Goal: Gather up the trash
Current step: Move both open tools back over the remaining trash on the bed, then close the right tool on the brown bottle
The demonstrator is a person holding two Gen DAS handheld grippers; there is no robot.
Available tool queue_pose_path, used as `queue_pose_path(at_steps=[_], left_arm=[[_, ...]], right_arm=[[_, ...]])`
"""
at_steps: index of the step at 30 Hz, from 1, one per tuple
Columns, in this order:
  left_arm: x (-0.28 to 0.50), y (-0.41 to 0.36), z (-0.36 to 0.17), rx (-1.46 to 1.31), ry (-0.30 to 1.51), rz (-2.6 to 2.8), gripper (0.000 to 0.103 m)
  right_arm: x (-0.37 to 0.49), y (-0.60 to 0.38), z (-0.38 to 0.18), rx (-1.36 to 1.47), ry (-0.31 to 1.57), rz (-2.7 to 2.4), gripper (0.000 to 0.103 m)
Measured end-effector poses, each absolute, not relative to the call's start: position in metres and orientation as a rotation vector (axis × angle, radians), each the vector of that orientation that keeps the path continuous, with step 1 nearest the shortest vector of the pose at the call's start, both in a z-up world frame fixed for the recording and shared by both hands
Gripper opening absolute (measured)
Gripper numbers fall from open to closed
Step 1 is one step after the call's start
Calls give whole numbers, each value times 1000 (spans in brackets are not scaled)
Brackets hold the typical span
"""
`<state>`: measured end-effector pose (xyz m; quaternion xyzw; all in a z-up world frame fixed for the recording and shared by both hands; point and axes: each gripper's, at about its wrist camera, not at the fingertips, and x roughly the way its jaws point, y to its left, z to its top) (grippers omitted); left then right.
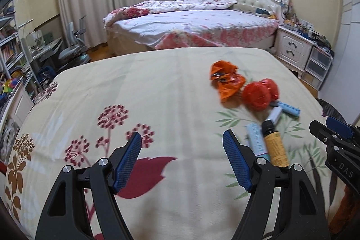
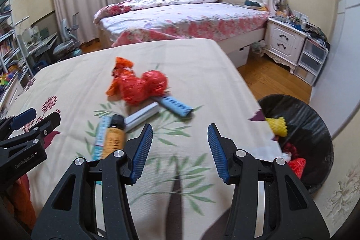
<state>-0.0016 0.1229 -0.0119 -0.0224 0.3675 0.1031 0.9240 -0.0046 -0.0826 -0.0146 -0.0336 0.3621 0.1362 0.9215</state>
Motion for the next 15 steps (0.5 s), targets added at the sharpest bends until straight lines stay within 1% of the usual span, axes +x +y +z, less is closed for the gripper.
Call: queue_pose_path(at_steps=[8, 15], left_arm=[[-16, 158, -17, -75, 759, 288, 73], [-23, 171, -24, -102, 772, 296, 73]], right_arm=[[-4, -46, -19, -109, 761, 343, 50], [2, -30, -27, -137, 787, 357, 49]])
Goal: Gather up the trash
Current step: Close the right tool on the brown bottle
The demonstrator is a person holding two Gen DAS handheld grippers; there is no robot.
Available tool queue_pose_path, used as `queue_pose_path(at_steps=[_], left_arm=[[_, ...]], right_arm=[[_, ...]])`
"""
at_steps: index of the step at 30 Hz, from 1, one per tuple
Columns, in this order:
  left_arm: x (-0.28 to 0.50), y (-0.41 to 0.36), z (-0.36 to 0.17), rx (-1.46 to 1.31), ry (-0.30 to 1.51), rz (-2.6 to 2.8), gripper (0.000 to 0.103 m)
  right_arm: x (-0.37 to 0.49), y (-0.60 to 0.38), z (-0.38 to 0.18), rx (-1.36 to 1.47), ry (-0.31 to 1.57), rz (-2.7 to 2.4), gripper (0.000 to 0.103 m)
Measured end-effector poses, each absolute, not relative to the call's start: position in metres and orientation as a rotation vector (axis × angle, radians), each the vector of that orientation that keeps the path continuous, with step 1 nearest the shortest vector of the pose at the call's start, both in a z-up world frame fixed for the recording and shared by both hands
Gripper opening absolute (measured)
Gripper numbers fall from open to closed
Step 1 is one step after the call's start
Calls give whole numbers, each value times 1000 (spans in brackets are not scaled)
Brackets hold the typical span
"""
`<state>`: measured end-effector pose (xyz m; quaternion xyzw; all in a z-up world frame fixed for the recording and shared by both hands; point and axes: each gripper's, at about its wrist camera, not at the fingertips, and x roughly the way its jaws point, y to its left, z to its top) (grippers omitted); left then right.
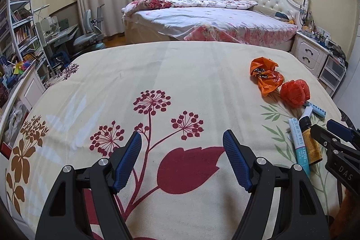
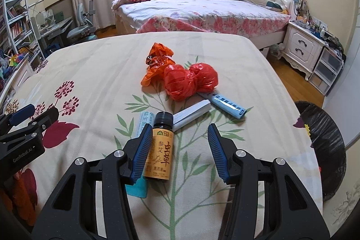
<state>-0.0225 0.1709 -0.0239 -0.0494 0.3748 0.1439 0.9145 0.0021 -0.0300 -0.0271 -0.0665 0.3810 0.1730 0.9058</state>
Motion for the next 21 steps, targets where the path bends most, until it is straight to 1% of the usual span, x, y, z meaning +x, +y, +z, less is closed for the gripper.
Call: queue_pose_path(at_steps=[3, 6, 8, 9, 10, 11, 21], left_arm=[[-22, 171, -25, -106, 776, 290, 73], [-21, 171, -28, -109, 782, 284, 72], [-19, 171, -28, -109, 785, 281, 72], [-19, 170, -29, -108, 786, 281, 72], [-19, 169, -28, -108, 785, 281, 73], [-18, 168, -28, -108, 785, 279, 73], [-16, 150, -27, -96, 786, 243, 72]], right_arm=[[3, -27, -30, -144, 797, 359, 47], [5, -25, -34, -151, 814, 364, 39], [5, -25, -35, -148, 819, 365, 38], [5, -25, -36, -145, 821, 366, 35], [5, -26, -36, -143, 823, 367, 28], [5, -26, -36, -144, 825, 367, 24], [0, -48, -40, -143, 828, 323, 23]])
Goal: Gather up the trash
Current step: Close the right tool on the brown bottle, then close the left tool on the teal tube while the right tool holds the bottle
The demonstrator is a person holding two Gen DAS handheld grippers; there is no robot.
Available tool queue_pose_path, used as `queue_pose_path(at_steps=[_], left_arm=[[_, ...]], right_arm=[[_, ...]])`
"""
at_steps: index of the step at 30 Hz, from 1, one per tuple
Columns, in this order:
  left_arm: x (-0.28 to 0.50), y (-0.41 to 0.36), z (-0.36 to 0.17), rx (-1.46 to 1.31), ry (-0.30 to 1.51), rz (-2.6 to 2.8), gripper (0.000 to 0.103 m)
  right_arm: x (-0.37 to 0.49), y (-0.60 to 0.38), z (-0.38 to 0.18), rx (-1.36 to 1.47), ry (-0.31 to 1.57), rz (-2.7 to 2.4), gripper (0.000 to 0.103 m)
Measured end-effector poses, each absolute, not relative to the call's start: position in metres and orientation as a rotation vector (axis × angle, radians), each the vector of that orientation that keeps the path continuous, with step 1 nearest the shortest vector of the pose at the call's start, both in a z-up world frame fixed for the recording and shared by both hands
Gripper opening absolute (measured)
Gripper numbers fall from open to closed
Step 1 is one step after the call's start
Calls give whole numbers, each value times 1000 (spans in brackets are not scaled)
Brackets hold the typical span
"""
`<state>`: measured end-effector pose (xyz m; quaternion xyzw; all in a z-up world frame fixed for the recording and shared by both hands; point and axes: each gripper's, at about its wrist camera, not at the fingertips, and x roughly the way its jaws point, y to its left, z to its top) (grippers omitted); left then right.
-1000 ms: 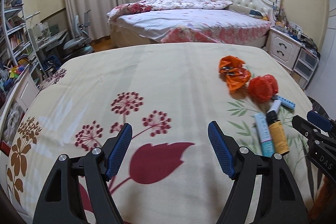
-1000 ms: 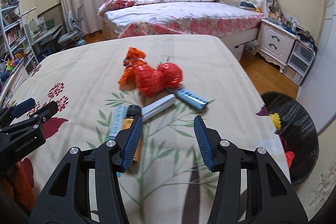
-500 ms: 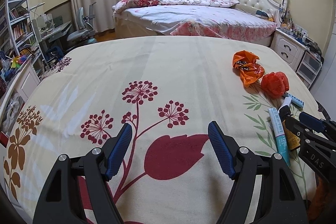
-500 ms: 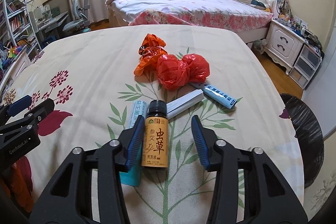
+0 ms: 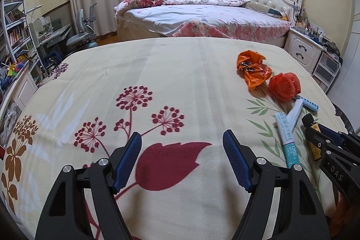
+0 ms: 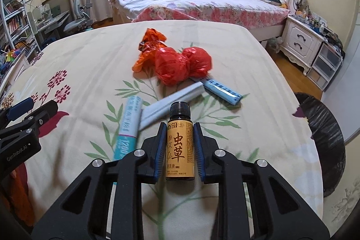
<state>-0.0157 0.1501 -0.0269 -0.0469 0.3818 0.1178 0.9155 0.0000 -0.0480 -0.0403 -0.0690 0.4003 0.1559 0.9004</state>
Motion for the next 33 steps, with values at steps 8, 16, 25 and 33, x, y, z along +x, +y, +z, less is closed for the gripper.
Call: queue_pose_path(at_steps=[8, 16, 25, 33], left_arm=[[-10, 117, -26, -71, 789, 180, 72], [-4, 89, -27, -46, 797, 133, 72], [7, 59, -31, -21, 821, 86, 72], [15, 51, -41, 0, 887, 53, 52]], right_arm=[[2, -78, -42, -127, 836, 262, 23], [9, -117, -43, -91, 838, 190, 23], [15, -137, -47, -48, 855, 193, 23], [15, -140, -48, -35, 856, 212, 23]])
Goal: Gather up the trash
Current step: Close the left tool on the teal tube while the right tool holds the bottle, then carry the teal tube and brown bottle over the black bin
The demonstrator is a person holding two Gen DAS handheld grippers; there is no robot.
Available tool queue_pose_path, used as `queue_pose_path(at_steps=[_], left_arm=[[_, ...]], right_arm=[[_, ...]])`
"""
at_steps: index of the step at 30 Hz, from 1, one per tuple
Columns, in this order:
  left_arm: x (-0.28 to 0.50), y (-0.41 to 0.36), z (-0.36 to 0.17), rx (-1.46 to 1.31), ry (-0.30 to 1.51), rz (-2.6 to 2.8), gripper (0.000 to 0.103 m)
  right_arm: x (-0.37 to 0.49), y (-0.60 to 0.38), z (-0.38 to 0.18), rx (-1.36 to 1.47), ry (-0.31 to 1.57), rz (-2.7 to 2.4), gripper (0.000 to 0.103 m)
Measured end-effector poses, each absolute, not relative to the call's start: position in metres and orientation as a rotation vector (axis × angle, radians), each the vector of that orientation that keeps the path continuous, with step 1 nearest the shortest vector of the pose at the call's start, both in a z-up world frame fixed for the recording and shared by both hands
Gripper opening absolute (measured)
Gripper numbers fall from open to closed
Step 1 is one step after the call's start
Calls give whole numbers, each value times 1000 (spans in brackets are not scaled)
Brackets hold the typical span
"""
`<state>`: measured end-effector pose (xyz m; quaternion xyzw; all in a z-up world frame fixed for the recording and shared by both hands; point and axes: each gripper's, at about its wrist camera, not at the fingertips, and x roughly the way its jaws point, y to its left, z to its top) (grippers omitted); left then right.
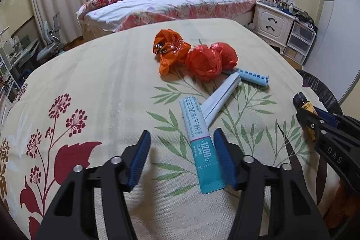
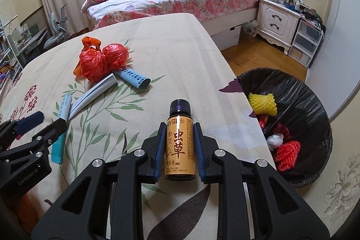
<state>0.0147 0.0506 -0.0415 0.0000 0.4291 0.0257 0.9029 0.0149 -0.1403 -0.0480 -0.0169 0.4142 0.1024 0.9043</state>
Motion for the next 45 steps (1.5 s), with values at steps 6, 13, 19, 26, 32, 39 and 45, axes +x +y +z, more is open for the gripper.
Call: queue_pose_path(at_steps=[6, 13, 19, 26, 32, 39, 45], left_arm=[[16, 53, -44, -20, 913, 32, 48], [14, 54, -42, -29, 900, 8, 32], [13, 59, -41, -52, 895, 1, 22], [12, 63, -41, -90, 890, -16, 19], [12, 68, -41, -115, 887, -20, 16], [9, 69, -39, -120, 875, -23, 15], [8, 71, -37, -130, 863, -25, 14]], right_arm=[[15, -140, -48, -35, 856, 211, 23], [15, -140, -48, -37, 856, 211, 24], [14, -139, -49, -45, 855, 209, 24], [14, -139, -49, -47, 855, 208, 24], [14, -139, -49, -47, 854, 207, 23], [13, -138, -48, -55, 852, 205, 23], [12, -139, -48, -56, 850, 202, 23]])
